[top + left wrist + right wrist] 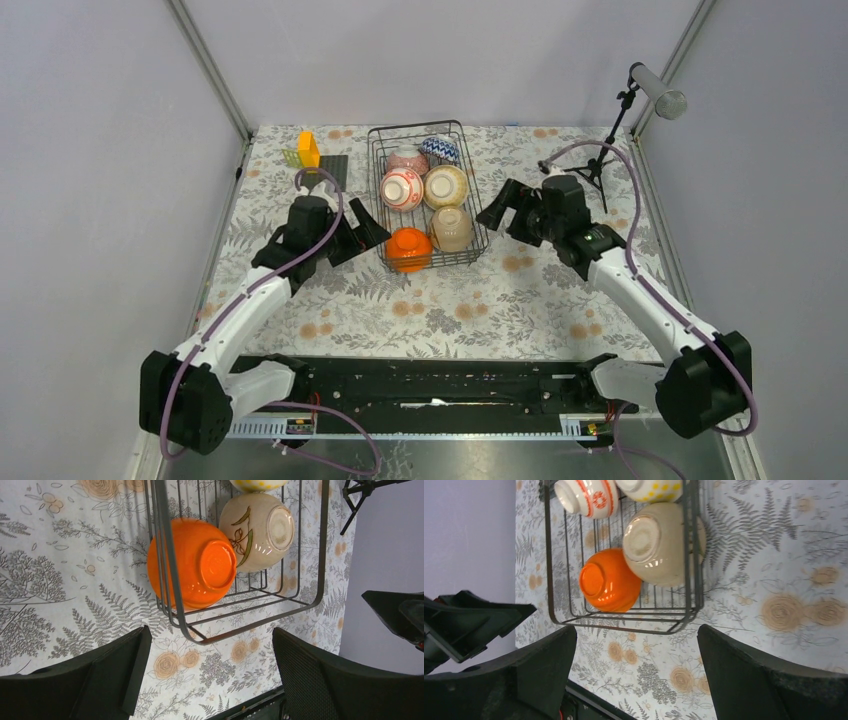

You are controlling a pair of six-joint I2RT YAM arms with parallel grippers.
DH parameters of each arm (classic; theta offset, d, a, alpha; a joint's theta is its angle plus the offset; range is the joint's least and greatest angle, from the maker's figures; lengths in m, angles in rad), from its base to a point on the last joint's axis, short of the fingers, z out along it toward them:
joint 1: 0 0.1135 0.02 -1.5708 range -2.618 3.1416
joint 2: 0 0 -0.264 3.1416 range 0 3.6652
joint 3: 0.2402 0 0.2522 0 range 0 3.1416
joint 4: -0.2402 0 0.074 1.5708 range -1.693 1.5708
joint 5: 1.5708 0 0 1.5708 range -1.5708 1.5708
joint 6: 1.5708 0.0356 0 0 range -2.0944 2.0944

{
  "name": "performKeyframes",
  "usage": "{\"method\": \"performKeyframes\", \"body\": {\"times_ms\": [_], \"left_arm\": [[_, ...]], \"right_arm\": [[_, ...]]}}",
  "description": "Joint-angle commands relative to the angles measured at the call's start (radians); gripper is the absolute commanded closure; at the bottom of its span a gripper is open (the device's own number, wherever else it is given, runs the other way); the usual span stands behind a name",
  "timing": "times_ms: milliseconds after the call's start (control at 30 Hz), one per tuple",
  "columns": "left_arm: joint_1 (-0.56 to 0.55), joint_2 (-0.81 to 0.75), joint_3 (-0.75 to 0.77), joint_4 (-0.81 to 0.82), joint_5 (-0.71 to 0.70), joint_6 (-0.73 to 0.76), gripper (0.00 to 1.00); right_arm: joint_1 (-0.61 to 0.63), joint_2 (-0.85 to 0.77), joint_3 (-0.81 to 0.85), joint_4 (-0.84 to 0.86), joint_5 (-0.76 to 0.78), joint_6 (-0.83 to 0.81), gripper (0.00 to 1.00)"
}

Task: Unload the bowls from the dish rack

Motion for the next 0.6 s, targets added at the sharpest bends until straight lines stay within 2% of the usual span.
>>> {"method": "performKeyframes", "body": {"times_ms": [0,200,400,567], "left_arm": [[-0.007,0.037,0.059,0.083,-0.015,-0.008,0.05],[-0.007,0.106,0.071,0.084,-0.034,0.01,0.07],[-0.007,0.116,0.082,0.079,-0.048,0.027,0.02],[-0.006,0.098,0.053,0.128,0.059,0.048,0.01]], "right_arm": [[0.09,0.059,0.095,0.054,0.037,0.002,0.01],[0.199,0.197,0.198,0.024,0.137,0.046,0.01],[0.301,0.378,0.354,-0.044,0.231,0.061,0.0],[0.33,0.492,0.42,-0.077,0.238,0.095,0.0]]}}
